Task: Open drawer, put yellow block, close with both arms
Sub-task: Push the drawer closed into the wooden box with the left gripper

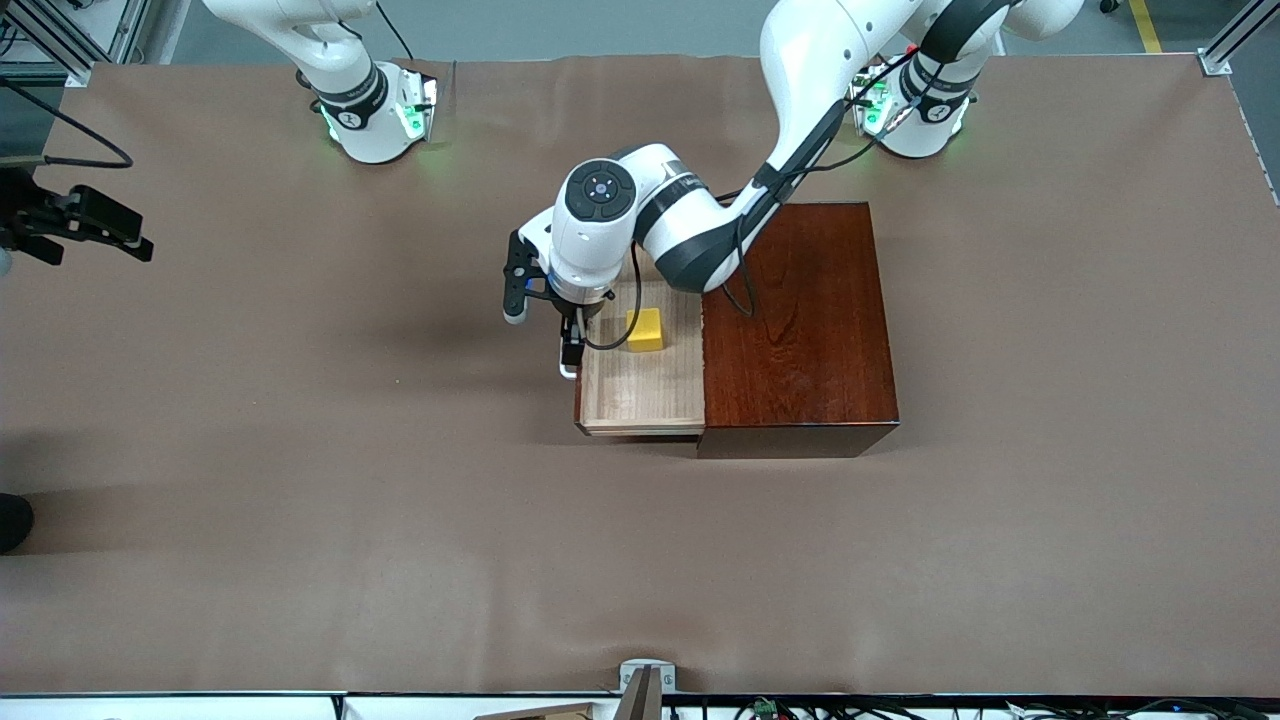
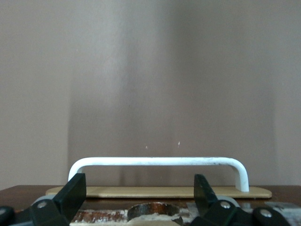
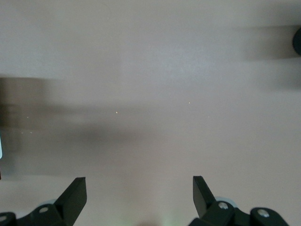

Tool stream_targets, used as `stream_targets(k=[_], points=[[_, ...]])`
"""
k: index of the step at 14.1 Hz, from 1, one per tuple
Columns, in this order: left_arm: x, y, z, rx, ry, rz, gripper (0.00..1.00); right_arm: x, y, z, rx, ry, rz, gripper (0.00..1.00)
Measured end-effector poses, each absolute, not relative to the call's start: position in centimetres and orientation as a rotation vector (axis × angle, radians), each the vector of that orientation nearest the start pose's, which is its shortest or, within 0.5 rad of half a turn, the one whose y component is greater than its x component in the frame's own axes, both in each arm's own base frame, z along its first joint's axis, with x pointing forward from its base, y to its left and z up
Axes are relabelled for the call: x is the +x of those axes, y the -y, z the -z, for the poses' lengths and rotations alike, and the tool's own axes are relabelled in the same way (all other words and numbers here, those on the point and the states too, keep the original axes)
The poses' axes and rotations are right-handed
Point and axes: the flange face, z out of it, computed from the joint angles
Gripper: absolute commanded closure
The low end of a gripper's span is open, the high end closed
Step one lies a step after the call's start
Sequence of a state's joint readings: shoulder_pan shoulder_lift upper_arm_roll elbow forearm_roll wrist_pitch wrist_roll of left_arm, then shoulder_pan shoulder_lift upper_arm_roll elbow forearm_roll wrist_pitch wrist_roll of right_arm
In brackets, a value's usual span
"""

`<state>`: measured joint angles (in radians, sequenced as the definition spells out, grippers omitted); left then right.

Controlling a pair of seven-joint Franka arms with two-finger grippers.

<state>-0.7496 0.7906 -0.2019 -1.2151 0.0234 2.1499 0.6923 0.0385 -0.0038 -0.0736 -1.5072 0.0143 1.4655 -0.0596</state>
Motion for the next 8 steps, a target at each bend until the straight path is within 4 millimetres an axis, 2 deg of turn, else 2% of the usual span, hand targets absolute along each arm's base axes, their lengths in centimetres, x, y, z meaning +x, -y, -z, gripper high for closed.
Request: stream_targets(k=[8], points=[[49.6,55.9,-33.8,-2.274,-2.244,-0.077,0.0,54.2,2.1,-65.1,-3.125,0.028,-0.053,0.0]])
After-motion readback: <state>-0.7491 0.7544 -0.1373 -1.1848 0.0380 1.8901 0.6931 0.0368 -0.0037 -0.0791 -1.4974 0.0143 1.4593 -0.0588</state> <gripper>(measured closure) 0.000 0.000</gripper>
